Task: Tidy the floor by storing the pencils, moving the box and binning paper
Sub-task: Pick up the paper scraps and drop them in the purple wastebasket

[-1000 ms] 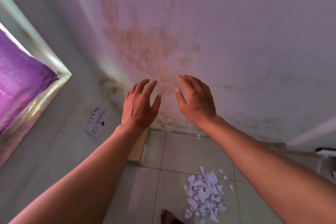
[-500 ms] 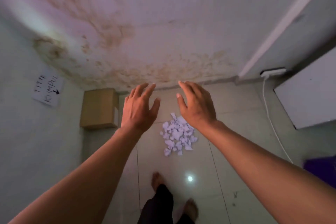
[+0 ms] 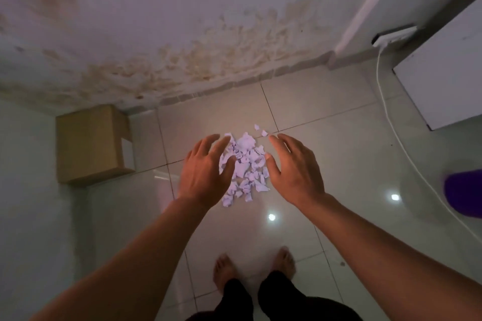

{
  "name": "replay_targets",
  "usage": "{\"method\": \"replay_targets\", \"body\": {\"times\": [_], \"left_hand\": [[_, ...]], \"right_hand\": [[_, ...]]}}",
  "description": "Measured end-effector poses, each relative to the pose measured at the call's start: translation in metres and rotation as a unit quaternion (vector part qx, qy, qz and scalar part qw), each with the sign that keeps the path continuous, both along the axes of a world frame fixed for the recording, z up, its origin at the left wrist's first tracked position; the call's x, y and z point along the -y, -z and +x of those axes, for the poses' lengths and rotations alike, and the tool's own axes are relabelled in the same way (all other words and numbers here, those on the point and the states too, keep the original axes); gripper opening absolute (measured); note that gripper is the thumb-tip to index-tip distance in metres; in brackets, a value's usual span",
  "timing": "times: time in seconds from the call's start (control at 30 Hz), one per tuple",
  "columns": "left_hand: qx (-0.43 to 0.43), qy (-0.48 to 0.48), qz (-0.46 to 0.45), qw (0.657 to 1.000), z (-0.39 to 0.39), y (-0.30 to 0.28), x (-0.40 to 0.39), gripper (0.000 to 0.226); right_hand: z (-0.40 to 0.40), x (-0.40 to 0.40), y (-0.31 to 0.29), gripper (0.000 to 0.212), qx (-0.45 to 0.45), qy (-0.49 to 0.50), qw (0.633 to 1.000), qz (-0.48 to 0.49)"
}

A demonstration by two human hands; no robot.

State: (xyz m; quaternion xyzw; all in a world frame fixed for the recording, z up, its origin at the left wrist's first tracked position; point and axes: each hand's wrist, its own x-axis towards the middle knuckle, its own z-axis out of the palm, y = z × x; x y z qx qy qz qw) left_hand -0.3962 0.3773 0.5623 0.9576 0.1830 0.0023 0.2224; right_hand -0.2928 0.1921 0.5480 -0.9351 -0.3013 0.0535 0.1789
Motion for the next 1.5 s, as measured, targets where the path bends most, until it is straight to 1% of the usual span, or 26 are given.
{"method": "replay_targets", "body": {"times": [0.07,0.1,0.13,0.2,0.33,0.47,0.57,0.67,0.73,0.8,0.87,0.97,1.07,1.2,1.27,1.4,1.5], "left_hand": [[-0.016,0.003,-0.004,1.000,0.008,0.050,0.002,0.051],[-0.021,0.007,-0.001,1.000,0.012,0.090,0.005,0.050],[-0.024,0.011,0.001,1.000,0.014,0.119,0.006,0.049],[-0.028,0.010,-0.003,1.000,0.017,0.165,0.005,0.049],[-0.027,0.014,0.001,1.000,0.037,0.298,0.002,0.052],[-0.018,0.035,0.008,0.999,0.053,0.412,-0.009,0.049],[-0.006,0.062,0.030,0.998,0.067,0.476,-0.028,0.048],[-0.008,0.101,0.056,0.993,0.085,0.520,-0.047,0.056],[-0.048,0.117,0.066,0.990,0.099,0.538,-0.057,0.063],[-0.077,0.134,0.074,0.985,0.114,0.554,-0.065,0.068],[-0.101,0.149,0.080,0.980,0.123,0.562,-0.070,0.071],[-0.108,0.163,0.080,0.977,0.124,0.577,-0.075,0.078],[-0.071,0.164,0.063,0.982,0.111,0.586,-0.076,0.071],[0.000,0.165,0.063,0.984,0.089,0.595,-0.073,0.058],[0.022,0.170,0.066,0.983,0.081,0.599,-0.070,0.059],[0.042,0.189,0.074,0.978,0.074,0.604,-0.066,0.070],[0.053,0.199,0.067,0.976,0.078,0.605,-0.064,0.067]], "right_hand": [[0.012,0.005,0.048,0.045,-0.006,-0.002,1.000,-0.014],[0.018,0.007,0.087,0.047,-0.009,-0.004,1.000,-0.023],[0.022,0.008,0.114,0.049,-0.020,-0.012,0.999,-0.034],[0.028,0.007,0.159,0.052,-0.035,-0.022,0.998,-0.053],[0.045,-0.007,0.289,0.057,-0.046,-0.025,0.997,-0.053],[0.053,-0.024,0.404,0.071,-0.070,-0.029,0.995,-0.071],[0.060,-0.032,0.471,0.085,-0.077,-0.064,0.990,-0.100],[0.065,-0.038,0.520,0.096,-0.059,-0.075,0.989,-0.115],[0.068,-0.043,0.540,0.101,-0.047,-0.072,0.990,-0.109],[0.069,-0.051,0.554,0.102,-0.047,-0.062,0.992,-0.096],[0.068,-0.057,0.560,0.098,-0.037,-0.056,0.994,-0.080],[0.065,-0.064,0.568,0.087,-0.011,-0.052,0.997,-0.051],[0.060,-0.058,0.570,0.076,0.017,-0.059,0.998,-0.032],[0.056,-0.043,0.577,0.068,0.045,-0.070,0.996,0.010],[0.056,-0.040,0.579,0.065,0.056,-0.074,0.995,0.023],[0.057,-0.040,0.579,0.057,0.051,-0.082,0.994,0.040],[0.058,-0.035,0.580,0.052,0.040,-0.087,0.994,0.046]]}}
